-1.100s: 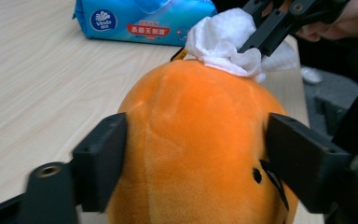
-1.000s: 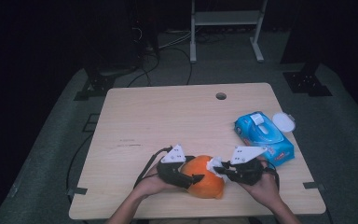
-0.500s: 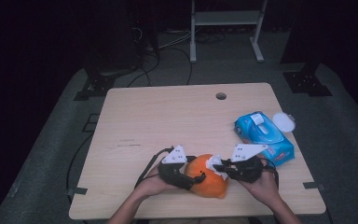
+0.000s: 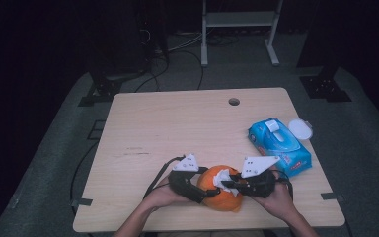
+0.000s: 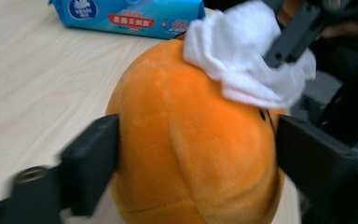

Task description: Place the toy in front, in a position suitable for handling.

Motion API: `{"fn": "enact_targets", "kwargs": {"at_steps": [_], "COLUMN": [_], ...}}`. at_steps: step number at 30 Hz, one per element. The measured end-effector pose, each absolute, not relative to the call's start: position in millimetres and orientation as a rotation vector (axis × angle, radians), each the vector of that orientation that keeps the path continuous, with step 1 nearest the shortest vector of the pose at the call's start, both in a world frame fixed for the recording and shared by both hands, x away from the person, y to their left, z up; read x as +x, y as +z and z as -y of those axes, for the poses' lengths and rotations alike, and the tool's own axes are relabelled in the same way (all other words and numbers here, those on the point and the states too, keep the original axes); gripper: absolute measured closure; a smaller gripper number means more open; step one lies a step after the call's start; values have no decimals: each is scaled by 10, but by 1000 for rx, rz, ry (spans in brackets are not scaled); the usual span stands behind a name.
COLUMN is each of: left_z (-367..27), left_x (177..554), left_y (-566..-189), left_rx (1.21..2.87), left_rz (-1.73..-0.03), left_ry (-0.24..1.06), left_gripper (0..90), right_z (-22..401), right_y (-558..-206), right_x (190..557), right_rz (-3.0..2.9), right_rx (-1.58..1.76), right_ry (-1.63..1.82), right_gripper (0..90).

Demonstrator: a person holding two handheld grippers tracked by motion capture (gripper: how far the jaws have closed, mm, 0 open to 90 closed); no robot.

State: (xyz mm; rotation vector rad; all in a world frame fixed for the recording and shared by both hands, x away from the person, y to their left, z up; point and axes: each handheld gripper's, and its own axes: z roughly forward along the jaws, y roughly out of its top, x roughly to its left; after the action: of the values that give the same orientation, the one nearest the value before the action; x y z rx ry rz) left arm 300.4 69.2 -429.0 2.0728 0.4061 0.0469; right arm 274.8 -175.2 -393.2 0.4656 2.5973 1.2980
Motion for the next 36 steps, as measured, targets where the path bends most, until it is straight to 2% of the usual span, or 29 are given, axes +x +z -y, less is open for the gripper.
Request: {"fn": "enact_targets", "kwargs": {"at_steps": [3, 8, 16, 24, 31, 36], "left_z": [-651, -587, -578, -491, -530, -570], "left_x": [2950, 2859, 2853, 2743, 2771, 2853], "left_y": [-4248, -4197, -4199, -4163, -4186, -4197], "left_rx": [2085, 2122, 2108, 2150, 2136, 2081], "left_rz": [-373, -324, -300, -223, -218, -280], "left_ry": [101, 190, 186, 240, 218, 109], "left_gripper": [290, 298, 292, 296, 293, 204], "right_z": [1701, 1661, 1891, 1566, 1797, 1876], "right_y": [-3886, -3821, -3839, -3747, -3780, -3817], "right_x": [2718, 2695, 2770, 2606, 2742, 2739], "right_rz": [-2566, -2541, -2521, -2549, -2536, -2543], "right_rx": [477, 467, 566, 400, 536, 567], "right_ry": [1280, 1265, 1230, 1279, 1282, 1242], "right_gripper": [806, 807, 807, 807, 807, 809]}}
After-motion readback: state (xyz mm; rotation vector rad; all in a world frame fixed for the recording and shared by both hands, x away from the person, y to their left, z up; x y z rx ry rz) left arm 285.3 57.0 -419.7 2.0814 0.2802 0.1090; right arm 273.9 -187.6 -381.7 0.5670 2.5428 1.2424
